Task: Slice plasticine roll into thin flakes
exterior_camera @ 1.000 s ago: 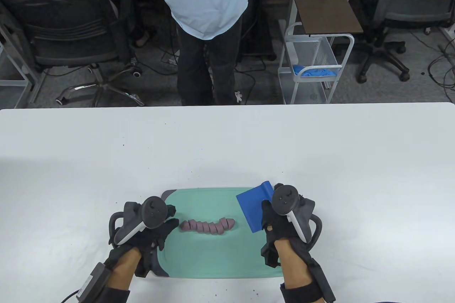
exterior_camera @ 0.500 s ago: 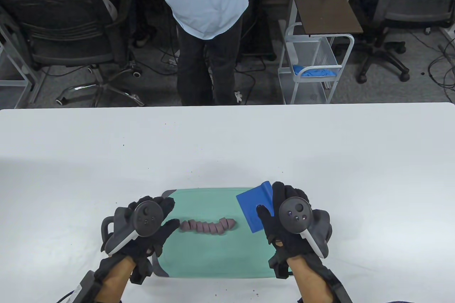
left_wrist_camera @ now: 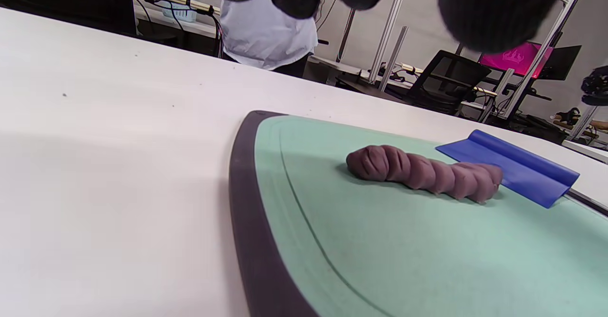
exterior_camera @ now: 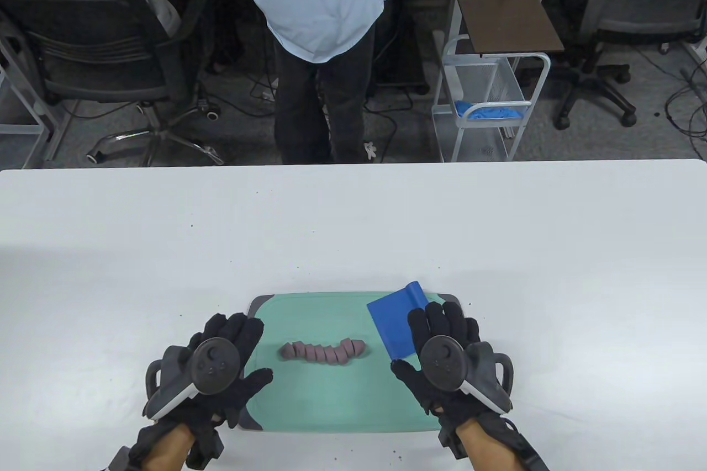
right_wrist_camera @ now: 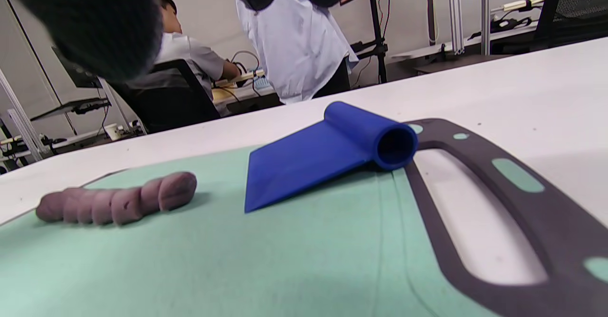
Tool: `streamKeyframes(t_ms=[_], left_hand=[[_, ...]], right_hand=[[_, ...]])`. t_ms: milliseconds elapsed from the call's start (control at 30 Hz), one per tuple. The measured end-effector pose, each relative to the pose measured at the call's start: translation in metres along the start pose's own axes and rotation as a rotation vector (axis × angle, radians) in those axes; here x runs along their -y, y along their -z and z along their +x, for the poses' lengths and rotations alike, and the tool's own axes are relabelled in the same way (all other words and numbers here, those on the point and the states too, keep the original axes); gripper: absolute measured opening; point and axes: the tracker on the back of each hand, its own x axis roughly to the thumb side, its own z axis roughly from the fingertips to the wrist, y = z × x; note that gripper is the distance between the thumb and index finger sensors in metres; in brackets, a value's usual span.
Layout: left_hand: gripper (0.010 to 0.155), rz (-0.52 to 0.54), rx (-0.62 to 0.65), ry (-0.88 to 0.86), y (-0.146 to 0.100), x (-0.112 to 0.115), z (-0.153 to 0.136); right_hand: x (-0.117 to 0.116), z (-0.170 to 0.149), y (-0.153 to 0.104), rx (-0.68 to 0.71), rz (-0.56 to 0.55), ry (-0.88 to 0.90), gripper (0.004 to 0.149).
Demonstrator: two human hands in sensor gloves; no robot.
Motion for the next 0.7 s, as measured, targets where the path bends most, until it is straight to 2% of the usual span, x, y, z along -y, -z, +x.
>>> streamKeyframes(t_ms=[333,700], left_hand=[[0.089,-0.065,-0.009,0.015,0.009,0.017,-0.007],[0.089,-0.080,0.014,0.010,0.008,0.022,0.000]], right_hand=[[-0.017,-0.008,0.007,-0.042,0.166,0.010,0.095],[-0.017,-0.011,0.008,-0.053,0.175,0.025,0.094]])
